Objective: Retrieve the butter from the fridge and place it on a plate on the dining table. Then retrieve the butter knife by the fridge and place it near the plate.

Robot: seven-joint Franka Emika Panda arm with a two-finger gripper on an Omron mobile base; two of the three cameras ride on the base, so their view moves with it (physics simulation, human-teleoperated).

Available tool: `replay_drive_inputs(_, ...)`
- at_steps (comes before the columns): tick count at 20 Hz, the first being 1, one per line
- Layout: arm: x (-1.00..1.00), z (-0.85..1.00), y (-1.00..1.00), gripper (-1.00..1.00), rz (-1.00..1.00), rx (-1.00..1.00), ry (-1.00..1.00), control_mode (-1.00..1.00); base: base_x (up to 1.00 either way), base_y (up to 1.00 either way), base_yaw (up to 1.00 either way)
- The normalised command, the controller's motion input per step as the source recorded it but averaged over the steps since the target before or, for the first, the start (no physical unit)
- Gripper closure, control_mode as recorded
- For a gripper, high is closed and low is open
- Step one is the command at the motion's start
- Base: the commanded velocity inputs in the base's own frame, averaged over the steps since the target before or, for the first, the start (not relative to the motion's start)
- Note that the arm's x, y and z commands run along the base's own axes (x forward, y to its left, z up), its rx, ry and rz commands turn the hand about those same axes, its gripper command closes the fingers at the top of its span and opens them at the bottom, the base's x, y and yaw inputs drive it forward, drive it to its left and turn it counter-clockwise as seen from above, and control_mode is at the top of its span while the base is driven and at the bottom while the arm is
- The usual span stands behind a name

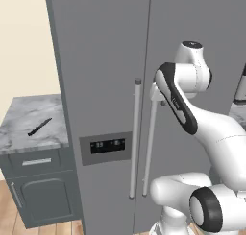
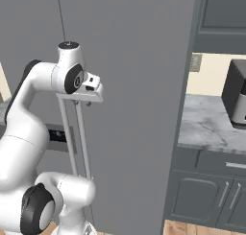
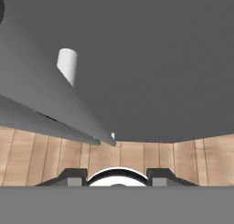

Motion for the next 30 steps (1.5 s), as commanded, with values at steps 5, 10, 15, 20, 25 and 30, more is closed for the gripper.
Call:
replay_drive_inputs(5,-0.08,-0.07,0.00,-1.00,0.00,0.00,0.04,-1.00,0.00,0.00,0.00)
replay_drive_inputs(10,0.00,0.00,0.00,-1.00,0.00,0.00,0.00,1.00,-0.47,0.11,-0.12)
replay_drive_inputs(15,0.00,0.00,0.00,-1.00,0.00,0.00,0.00,1.00,-0.41,0.33,-0.13)
replay_drive_inputs(20,0.00,0.00,0.00,-1.00,0.00,0.00,0.00,1.00,-0.34,0.46,-0.11)
replay_drive_inputs(25,0.00,0.00,0.00,-1.00,0.00,0.00,0.00,1.00,-0.48,0.19,-0.01)
replay_drive_inputs(30,0.00,0.00,0.00,-1.00,0.00,0.00,0.00,1.00,-0.60,-0.01,0.01)
